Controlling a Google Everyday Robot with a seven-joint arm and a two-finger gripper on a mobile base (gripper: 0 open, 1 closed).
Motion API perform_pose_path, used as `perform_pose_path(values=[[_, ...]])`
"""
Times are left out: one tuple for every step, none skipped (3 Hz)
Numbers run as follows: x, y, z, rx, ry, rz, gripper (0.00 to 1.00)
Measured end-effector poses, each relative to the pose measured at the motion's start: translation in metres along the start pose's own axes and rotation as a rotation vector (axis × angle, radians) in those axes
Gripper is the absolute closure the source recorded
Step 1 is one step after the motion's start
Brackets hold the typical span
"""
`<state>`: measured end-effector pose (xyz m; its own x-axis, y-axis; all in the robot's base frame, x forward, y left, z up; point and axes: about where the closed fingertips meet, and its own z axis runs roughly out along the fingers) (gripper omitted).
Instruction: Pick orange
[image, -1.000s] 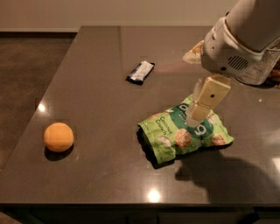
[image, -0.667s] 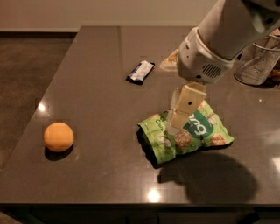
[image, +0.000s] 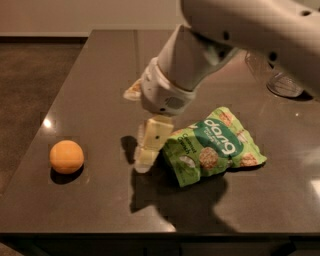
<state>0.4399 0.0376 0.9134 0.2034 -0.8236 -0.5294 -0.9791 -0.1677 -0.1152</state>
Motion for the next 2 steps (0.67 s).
perform_pose_path(values=[[-0.022, -0.006, 0.025, -0.008, -0.045, -0.045, 0.00], [-0.042, 0.001, 0.054, -0.039, -0.082, -0.079, 0.00]])
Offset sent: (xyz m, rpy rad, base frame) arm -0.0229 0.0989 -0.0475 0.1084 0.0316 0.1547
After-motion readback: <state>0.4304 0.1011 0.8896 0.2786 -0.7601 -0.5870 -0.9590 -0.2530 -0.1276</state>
